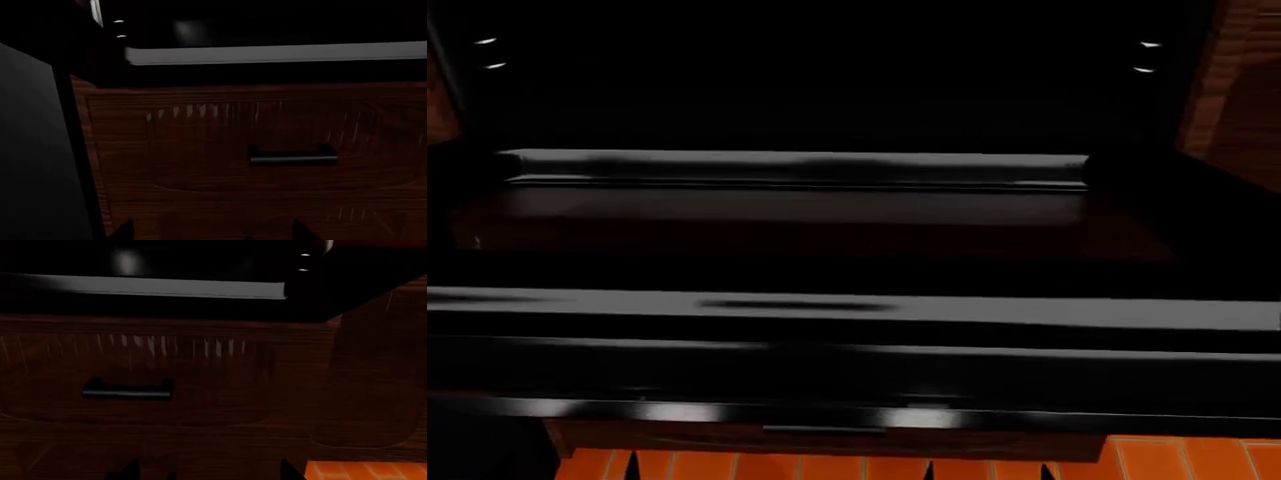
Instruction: Close the oven door
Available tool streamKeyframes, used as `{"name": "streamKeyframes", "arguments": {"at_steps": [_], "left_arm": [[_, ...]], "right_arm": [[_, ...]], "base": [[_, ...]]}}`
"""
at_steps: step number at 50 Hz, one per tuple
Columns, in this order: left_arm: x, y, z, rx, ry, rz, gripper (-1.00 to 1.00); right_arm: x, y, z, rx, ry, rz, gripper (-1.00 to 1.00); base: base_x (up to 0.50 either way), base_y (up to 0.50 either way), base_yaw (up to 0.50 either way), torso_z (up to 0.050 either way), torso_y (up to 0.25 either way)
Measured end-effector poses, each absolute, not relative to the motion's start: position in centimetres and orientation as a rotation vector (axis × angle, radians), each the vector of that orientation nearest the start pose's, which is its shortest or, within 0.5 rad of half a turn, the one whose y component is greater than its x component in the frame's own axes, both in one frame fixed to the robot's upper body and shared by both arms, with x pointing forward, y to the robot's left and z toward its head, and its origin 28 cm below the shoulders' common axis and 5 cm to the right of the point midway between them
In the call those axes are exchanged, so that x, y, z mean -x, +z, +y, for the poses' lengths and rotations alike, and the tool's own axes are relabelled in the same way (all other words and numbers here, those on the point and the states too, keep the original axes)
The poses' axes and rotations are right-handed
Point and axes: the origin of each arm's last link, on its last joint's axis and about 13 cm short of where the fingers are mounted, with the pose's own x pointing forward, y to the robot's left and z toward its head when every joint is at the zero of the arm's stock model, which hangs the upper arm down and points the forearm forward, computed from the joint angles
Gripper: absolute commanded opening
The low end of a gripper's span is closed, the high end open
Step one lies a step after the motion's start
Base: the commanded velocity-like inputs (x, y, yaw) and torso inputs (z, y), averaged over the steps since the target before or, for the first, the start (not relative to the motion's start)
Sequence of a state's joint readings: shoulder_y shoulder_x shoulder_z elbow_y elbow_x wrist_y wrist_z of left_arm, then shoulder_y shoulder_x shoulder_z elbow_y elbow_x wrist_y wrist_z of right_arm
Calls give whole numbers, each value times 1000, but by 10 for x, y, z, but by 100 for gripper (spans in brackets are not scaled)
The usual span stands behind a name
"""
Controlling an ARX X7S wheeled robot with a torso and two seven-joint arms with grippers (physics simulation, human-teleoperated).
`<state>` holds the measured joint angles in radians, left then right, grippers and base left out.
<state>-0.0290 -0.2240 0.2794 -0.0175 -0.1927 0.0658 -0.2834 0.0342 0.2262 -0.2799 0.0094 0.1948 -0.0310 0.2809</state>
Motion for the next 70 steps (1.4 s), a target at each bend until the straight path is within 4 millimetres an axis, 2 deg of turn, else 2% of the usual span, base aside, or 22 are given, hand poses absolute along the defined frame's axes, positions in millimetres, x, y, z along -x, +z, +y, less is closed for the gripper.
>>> {"name": "streamKeyframes", "arguments": {"at_steps": [7,41,70], "left_arm": [[-209,13,205,-23,8,-27,100],[-209,13,204,-32,8,-19,100],[-209,13,205,-22,15,-23,100]], "right_arm": [[-211,13,-96,30,-8,-4,100],[-210,13,-96,31,-11,0,100],[-211,13,-96,32,-13,-2,100]], "base": [[0,0,0,0,0],[0,0,0,-50,0],[234,0,0,0,0]]}}
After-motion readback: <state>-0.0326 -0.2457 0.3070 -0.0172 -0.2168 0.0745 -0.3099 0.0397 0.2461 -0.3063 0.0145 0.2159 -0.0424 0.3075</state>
